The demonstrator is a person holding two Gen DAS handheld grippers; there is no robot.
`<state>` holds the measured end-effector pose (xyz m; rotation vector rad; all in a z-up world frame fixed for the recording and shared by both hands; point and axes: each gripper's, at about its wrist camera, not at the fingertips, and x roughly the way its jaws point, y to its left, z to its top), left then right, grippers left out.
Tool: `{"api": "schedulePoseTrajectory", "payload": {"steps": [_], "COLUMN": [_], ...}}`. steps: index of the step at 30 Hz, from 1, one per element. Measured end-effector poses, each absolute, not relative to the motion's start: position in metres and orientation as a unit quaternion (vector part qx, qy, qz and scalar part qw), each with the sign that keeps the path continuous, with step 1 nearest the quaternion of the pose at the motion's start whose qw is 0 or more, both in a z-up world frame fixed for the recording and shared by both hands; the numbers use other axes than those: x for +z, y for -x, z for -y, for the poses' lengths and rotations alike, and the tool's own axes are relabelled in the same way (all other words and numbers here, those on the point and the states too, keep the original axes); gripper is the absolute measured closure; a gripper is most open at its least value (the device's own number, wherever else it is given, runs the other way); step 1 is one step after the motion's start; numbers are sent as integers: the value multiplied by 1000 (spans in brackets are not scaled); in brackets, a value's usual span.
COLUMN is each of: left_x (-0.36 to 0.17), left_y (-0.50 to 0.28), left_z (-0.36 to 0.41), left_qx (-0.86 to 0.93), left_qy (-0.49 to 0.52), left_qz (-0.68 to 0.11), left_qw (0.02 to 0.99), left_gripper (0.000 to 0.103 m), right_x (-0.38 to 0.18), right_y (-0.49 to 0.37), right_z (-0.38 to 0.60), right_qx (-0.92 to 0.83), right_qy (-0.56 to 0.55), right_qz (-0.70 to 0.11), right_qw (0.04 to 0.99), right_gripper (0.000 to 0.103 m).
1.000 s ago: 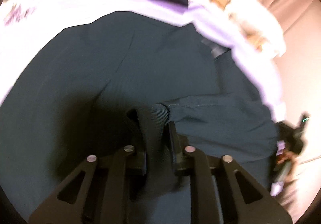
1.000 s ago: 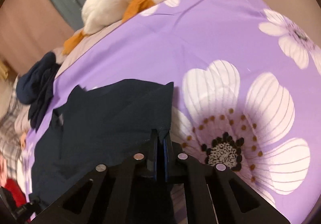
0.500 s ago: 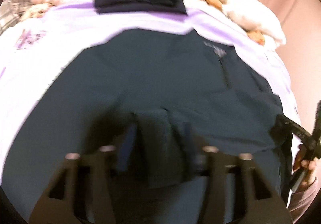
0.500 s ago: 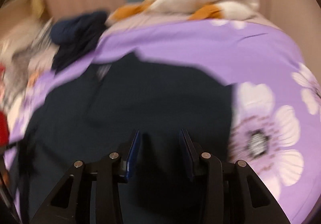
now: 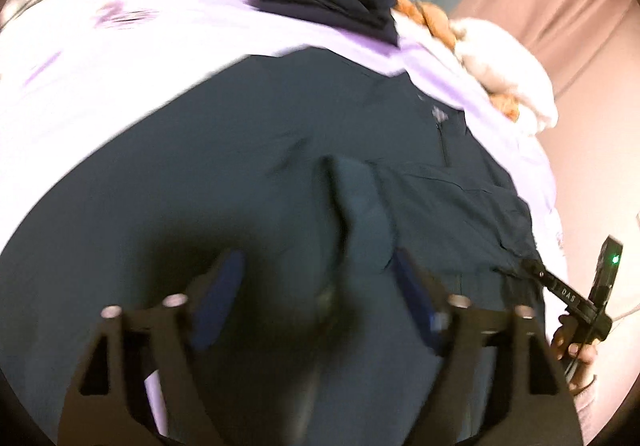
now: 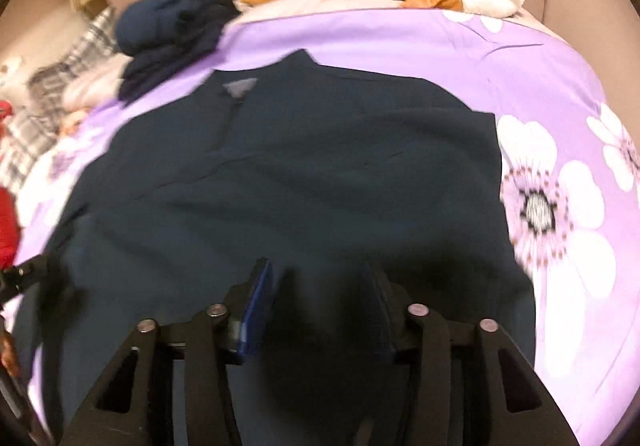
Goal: Fold large clothes
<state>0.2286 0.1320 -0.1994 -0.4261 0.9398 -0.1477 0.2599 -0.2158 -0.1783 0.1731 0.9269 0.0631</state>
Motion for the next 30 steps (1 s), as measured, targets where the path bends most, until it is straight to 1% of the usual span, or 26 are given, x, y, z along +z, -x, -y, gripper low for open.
{"api": "schedulePoseTrajectory", "payload": {"steps": [4, 7, 10, 12, 15, 19, 28, 29, 30], "left_x": [-194, -193, -202, -213, -232, -257, -263, -262, -262], "left_y": [-144, -79, -27, -6, 8, 0, -7, -9, -11], "left_z": [-211, -267, -312, -332, -349, -353, -368, -366, -365], "left_qx": [-7, 56, 97, 117, 127, 82, 41, 33, 24], "left_qy": [259, 298, 357, 390, 421, 473, 505, 503, 502], "left_qz": [-427, -399, -372, -362, -362, -360, -318, -319, -319], "left_qw": [867, 865, 851, 839, 822, 800, 801, 802, 803], "left_gripper": [19, 12, 6, 5, 5, 5, 3, 5, 12], "right_x": [-172, -174, -175, -175, -176, -175, -167, -168, -169], "right_y": [-224, -194, -177, -168, -160, -145, -130, -129, -129], "right_z": [206, 195, 178, 166, 152, 141, 126, 124, 122], "right_qx": [74, 107, 127, 137, 148, 158, 154, 155, 153], "right_qy": [-99, -125, -143, -153, -162, -164, -165, -165, -166], "right_qz": [-440, -434, -425, -420, -421, -425, -418, -418, -419], "right_qw": [889, 886, 885, 884, 880, 876, 880, 880, 879], "right_gripper": [51, 45, 44, 44, 44, 44, 44, 44, 44]}}
